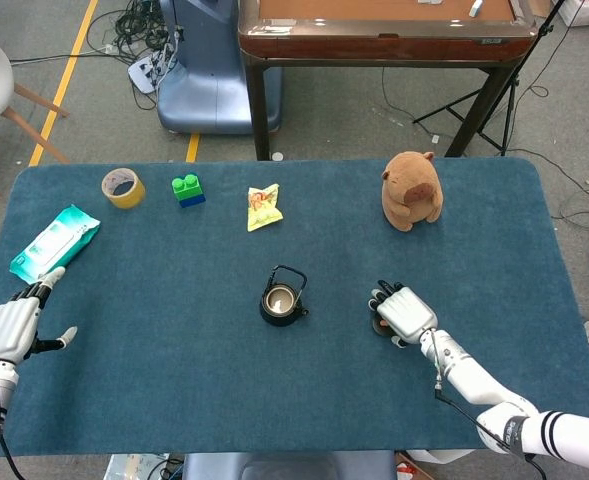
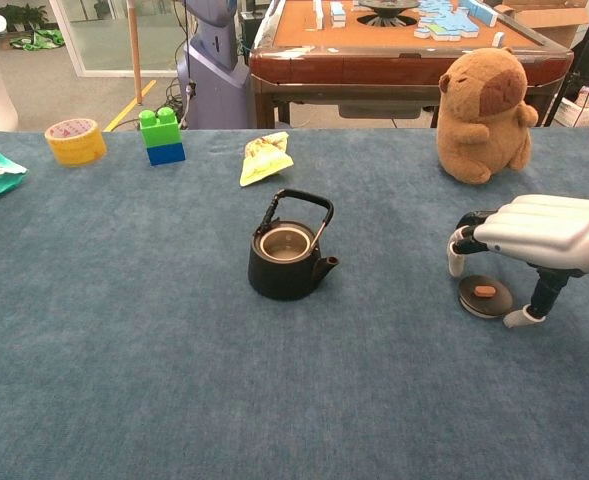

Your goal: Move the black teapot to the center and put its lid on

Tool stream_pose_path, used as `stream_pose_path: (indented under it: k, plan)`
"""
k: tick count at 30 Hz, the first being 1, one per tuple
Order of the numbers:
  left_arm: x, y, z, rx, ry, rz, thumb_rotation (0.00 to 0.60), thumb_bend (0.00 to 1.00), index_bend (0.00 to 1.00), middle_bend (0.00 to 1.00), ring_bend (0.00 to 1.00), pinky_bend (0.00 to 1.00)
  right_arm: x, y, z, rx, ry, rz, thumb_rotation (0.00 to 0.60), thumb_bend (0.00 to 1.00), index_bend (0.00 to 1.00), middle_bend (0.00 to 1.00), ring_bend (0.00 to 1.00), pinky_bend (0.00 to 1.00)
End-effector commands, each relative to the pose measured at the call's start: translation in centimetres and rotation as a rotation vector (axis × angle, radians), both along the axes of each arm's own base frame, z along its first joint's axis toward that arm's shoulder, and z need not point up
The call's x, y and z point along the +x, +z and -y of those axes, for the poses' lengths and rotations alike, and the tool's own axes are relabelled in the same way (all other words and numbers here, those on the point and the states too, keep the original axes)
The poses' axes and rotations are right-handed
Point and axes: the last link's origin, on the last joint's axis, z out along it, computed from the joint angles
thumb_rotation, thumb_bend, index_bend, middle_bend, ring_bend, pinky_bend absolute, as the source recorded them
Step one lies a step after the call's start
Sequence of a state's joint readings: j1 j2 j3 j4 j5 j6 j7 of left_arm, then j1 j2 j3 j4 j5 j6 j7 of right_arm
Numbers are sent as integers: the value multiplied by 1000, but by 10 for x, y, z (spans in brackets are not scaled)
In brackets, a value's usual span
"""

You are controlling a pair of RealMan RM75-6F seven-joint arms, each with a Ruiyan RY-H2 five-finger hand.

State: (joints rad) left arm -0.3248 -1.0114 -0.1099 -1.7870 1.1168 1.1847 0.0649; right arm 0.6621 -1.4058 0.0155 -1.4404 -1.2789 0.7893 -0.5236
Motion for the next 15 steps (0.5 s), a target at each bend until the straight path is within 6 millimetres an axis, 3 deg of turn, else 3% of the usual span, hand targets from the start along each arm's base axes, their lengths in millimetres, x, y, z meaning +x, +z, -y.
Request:
stream_pose_path:
  k: [1, 10, 15]
  plan:
    - [0, 0, 0, 0, 0, 1, 600, 250, 78, 122, 142, 166, 0, 0, 0, -1, 3, -1, 600, 165, 297, 199, 85, 238]
    - [-2, 0, -1, 1, 4, 5, 600, 249, 78, 122, 142, 166, 0, -4, 1, 1, 3, -3, 600, 176, 297, 199, 85, 238]
    - [-4, -1, 0, 0, 8, 9, 600, 250, 78, 122, 142, 166, 0, -4, 2, 2, -9, 2, 600, 262, 322, 206, 85, 238]
